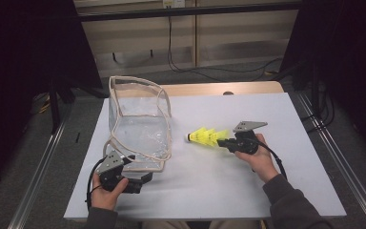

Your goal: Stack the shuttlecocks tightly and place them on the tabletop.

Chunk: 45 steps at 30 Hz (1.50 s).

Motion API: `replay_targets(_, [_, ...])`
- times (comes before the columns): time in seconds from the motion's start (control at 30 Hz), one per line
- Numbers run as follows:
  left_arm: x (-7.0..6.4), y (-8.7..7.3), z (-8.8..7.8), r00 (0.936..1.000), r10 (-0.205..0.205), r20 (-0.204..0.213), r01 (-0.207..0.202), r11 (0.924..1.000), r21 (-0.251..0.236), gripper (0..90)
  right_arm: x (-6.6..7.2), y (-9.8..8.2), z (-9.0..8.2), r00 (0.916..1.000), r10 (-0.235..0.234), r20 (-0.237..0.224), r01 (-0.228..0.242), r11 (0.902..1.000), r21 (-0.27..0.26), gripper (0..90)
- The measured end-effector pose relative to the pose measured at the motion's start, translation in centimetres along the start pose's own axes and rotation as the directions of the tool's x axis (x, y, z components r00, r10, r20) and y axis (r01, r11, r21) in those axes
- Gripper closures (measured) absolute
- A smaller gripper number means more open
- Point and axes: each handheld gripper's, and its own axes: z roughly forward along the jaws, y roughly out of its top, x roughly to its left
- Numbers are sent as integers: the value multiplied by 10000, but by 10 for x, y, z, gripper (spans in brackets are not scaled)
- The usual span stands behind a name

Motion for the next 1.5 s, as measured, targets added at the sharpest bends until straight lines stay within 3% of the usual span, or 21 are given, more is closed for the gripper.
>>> replay_targets(1.5, [0, 0, 0, 10000, -19, -10, 19, 10000, 4, 46, 5, 5, 15, 9998, -125, -124, 128, 9996, 246, 894])
